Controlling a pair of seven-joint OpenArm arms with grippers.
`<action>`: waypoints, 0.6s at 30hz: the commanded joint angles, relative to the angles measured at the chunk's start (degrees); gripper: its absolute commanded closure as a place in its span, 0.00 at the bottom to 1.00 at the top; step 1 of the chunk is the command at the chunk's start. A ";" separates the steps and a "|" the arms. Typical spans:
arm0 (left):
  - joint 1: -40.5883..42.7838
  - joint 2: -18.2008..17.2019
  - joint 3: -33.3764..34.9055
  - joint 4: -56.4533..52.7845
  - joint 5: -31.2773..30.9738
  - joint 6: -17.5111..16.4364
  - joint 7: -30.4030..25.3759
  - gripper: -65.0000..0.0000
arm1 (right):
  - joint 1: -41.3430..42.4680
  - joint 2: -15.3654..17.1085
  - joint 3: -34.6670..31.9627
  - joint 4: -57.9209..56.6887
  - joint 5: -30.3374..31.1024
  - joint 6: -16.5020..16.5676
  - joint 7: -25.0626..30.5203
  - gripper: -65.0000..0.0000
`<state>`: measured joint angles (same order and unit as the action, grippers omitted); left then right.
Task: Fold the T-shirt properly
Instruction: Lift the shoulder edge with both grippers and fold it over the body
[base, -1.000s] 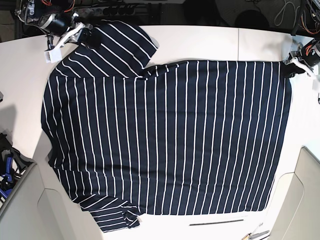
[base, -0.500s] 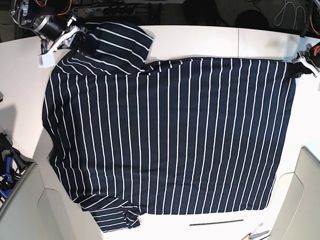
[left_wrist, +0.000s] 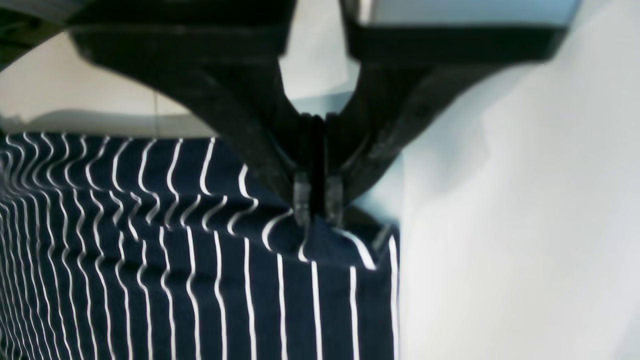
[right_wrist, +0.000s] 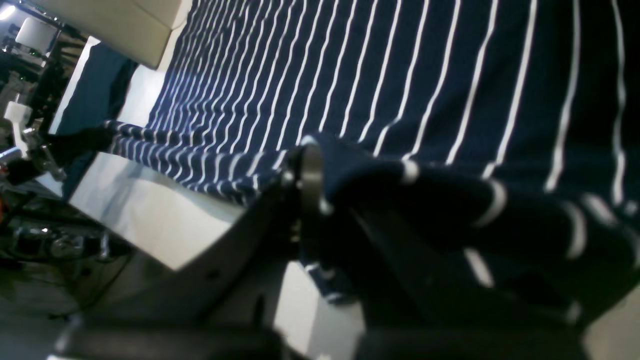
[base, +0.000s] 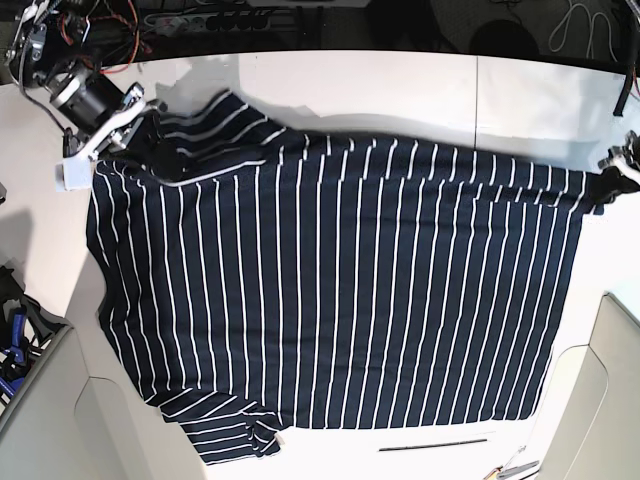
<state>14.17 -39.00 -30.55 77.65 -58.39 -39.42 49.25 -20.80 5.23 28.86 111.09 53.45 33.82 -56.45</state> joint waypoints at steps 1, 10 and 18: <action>-1.66 -1.64 -0.66 0.72 0.59 -0.58 -2.69 1.00 | 1.79 0.44 0.33 0.81 0.39 0.52 1.33 1.00; -7.72 -0.94 -0.31 0.70 8.22 -0.58 -8.76 1.00 | 13.18 0.46 0.33 -8.81 -0.98 0.57 1.22 1.00; -10.64 -0.96 6.01 0.59 16.79 -0.58 -16.15 1.00 | 25.14 0.61 0.31 -19.08 -4.13 0.74 0.46 1.00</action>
<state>4.32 -38.44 -24.03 77.54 -40.80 -39.79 34.35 3.11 5.26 29.02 91.02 47.92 34.30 -57.32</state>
